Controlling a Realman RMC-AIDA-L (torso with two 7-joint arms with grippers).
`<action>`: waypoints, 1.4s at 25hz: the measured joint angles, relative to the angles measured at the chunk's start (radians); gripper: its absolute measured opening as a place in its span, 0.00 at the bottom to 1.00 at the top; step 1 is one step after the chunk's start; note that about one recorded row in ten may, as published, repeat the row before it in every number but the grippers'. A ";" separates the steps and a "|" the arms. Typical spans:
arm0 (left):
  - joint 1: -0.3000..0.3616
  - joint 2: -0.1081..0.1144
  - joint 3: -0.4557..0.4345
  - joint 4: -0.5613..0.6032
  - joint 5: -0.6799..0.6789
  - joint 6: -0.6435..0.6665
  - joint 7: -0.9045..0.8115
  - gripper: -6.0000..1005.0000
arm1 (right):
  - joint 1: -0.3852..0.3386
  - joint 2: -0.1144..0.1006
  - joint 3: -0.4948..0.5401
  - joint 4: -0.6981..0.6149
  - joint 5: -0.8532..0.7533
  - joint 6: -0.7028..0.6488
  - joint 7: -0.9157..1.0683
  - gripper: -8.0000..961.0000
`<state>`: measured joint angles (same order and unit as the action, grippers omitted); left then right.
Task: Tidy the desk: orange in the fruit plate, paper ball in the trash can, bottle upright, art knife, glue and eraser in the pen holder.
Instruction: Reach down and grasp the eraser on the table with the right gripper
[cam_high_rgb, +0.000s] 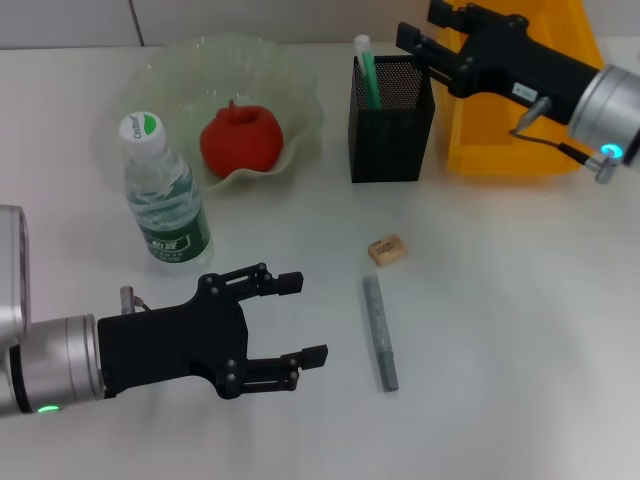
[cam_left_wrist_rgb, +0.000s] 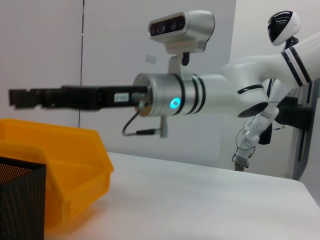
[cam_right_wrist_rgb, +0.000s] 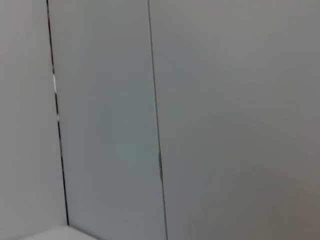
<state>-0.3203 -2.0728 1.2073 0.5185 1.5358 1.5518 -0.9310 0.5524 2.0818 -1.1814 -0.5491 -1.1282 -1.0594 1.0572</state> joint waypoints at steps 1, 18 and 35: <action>0.001 0.000 0.000 0.000 0.000 0.000 0.000 0.81 | -0.056 -0.002 -0.023 -0.134 -0.063 -0.003 0.155 0.50; 0.001 -0.001 0.002 0.000 0.000 0.000 -0.005 0.81 | 0.163 0.001 -0.199 -0.778 -1.445 -0.470 1.662 0.80; 0.004 0.000 0.000 0.000 0.000 0.002 -0.008 0.81 | 0.329 0.009 -0.344 -0.433 -1.406 -0.290 1.738 0.79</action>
<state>-0.3159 -2.0726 1.2071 0.5185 1.5355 1.5539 -0.9389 0.8817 2.0909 -1.5257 -0.9824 -2.5346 -1.3492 2.7953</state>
